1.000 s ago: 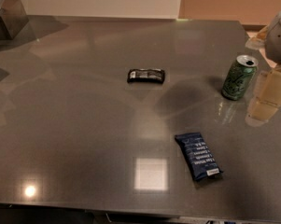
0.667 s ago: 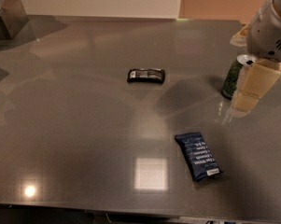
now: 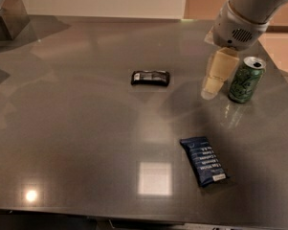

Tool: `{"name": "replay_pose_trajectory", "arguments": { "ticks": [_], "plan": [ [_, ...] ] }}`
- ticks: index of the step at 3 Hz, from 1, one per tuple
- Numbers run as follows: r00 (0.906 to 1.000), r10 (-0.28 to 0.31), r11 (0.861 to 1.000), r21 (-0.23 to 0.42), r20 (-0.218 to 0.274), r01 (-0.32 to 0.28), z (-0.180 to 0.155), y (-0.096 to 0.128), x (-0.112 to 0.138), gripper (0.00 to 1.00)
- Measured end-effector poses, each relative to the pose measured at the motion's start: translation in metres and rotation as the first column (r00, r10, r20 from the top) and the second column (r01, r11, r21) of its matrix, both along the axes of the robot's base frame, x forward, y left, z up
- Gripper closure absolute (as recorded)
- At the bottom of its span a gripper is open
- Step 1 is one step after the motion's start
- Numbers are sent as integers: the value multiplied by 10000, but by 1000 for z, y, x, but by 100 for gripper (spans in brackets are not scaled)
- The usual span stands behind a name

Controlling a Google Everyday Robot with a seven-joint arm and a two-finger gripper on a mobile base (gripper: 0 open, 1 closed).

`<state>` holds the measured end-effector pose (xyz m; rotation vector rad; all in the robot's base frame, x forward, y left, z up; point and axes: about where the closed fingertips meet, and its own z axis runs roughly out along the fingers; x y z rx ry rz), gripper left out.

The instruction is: Move rxbar chocolate near rxbar blueberry

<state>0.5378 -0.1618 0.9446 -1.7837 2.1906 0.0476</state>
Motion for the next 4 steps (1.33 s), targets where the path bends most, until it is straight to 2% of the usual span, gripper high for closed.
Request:
{"name": "replay_pose_trajectory", "arguments": {
  "ticks": [2, 3, 4],
  "plan": [
    [9972, 375, 9989, 300, -642, -356, -36, 43, 84, 0],
    [9943, 647, 9969, 495, -853, -606, -60, 66, 110, 0],
    [9908, 896, 9952, 496, -1011, -849, -81, 86, 125, 0]
  ]
}}
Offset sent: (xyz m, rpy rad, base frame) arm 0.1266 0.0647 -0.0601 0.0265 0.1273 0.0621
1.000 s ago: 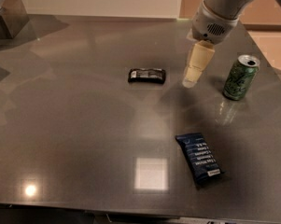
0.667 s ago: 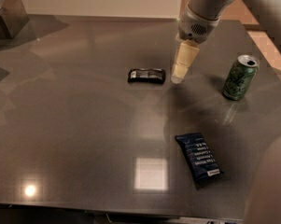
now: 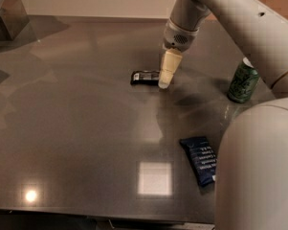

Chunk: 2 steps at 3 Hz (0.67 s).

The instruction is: Move rxbar chocolate near rxbar blueberry

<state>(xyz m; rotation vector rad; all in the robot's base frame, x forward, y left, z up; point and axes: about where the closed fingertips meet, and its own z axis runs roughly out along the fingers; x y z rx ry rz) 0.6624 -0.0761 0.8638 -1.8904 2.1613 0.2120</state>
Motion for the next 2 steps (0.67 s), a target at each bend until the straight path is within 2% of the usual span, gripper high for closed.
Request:
{"name": "replay_pose_trajectory", "arguments": {
  "ticks": [2],
  "plan": [
    [9987, 387, 9992, -44, -331, -388, -30, 28, 11, 0]
  ]
}}
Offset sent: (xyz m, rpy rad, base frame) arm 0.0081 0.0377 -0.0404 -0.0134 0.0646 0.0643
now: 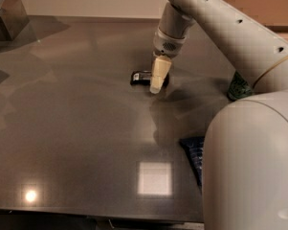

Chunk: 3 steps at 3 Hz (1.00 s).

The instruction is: Move rxbar chocolate near rxbar blueberry

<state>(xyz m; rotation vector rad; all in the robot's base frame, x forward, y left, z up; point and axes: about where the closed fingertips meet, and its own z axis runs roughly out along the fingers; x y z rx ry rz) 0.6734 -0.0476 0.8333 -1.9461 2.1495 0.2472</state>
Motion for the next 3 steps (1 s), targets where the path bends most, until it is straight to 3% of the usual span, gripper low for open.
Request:
{"name": "replay_pose_trajectory", "arguments": {
  "ticks": [1, 2, 3],
  "plan": [
    [9999, 126, 9999, -85, -65, -127, -7, 6, 2, 0],
    [9995, 276, 9995, -150, -142, -278, -11, 10, 0, 16],
    [9988, 428, 9990, -132, -217, -431, -11, 11, -4, 40]
  ]
}}
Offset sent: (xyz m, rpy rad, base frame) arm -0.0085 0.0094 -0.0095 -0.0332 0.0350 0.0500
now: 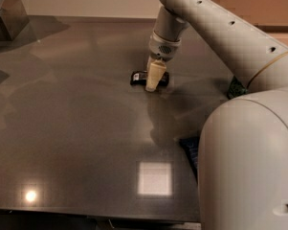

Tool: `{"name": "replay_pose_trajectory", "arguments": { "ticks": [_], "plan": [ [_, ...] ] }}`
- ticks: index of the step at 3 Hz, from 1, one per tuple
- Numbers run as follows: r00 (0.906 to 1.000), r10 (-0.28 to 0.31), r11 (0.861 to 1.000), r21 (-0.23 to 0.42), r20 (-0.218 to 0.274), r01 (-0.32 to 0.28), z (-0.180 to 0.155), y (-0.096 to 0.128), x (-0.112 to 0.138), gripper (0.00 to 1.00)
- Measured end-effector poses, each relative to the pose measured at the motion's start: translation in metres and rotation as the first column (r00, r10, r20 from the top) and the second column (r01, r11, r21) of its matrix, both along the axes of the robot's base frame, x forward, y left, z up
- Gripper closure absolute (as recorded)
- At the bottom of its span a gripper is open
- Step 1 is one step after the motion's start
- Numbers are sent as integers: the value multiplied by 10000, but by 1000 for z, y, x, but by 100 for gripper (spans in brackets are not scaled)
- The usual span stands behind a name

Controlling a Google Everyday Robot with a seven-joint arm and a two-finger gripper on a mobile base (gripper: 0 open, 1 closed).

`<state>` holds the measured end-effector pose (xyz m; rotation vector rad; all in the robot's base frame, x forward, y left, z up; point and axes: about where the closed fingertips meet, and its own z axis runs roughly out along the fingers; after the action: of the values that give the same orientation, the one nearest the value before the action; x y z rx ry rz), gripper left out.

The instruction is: Move rxbar chocolate near rxbar blueberry

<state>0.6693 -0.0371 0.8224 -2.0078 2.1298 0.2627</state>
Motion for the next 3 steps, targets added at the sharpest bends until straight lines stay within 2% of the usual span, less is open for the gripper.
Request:
{"name": "replay_pose_trajectory", "arguments": {
  "ticks": [2, 3],
  "plan": [
    [10000, 66, 10000, 48, -48, -65, 3, -1, -3, 86],
    [9996, 253, 9995, 182, -117, -250, 14, -3, -21, 100]
  ]
}}
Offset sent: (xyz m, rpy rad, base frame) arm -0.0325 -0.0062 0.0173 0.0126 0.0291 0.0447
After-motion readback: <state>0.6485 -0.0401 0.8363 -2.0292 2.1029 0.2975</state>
